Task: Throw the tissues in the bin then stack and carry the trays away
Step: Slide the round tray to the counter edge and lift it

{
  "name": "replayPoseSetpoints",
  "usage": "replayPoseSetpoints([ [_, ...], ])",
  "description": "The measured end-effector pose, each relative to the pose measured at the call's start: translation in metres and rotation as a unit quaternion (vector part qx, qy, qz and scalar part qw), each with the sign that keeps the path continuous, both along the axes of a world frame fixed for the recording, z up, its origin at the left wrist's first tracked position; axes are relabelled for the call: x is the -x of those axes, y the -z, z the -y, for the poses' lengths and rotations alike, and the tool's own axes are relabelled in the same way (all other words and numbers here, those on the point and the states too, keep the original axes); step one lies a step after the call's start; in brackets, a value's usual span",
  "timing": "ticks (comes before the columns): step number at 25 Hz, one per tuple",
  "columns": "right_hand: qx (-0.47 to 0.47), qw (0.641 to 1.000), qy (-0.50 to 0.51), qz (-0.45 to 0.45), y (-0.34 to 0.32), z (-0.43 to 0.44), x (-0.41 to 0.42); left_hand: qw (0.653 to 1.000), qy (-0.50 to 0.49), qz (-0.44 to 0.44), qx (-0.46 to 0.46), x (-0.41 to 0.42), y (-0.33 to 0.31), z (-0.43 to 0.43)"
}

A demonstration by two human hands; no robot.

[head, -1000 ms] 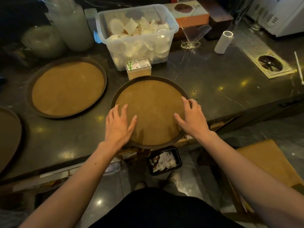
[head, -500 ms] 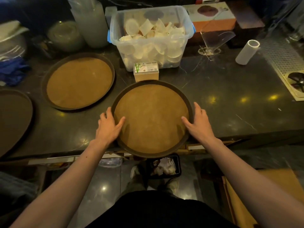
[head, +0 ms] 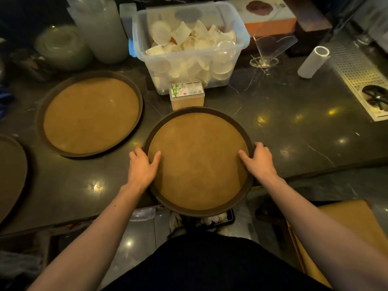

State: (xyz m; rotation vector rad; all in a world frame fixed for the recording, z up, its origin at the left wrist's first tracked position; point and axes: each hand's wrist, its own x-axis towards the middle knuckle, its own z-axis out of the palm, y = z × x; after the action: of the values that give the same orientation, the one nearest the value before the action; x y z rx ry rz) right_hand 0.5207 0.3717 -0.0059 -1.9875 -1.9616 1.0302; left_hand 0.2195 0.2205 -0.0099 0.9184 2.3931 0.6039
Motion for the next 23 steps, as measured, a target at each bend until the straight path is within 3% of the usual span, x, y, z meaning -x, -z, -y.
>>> replayPoseSetpoints([
  [15, -0.118, 0.984, 0.113, -0.065, -0.019, 0.053, 0.014, 0.987, -0.049, 0.02, -0.153, 0.029, -0.012, 0.029],
  [23, -0.135, 0.98, 0.073, -0.127, -0.04, 0.085, 0.031, 0.97, -0.136, -0.01, -0.199, 0.032, -0.036, 0.089],
])
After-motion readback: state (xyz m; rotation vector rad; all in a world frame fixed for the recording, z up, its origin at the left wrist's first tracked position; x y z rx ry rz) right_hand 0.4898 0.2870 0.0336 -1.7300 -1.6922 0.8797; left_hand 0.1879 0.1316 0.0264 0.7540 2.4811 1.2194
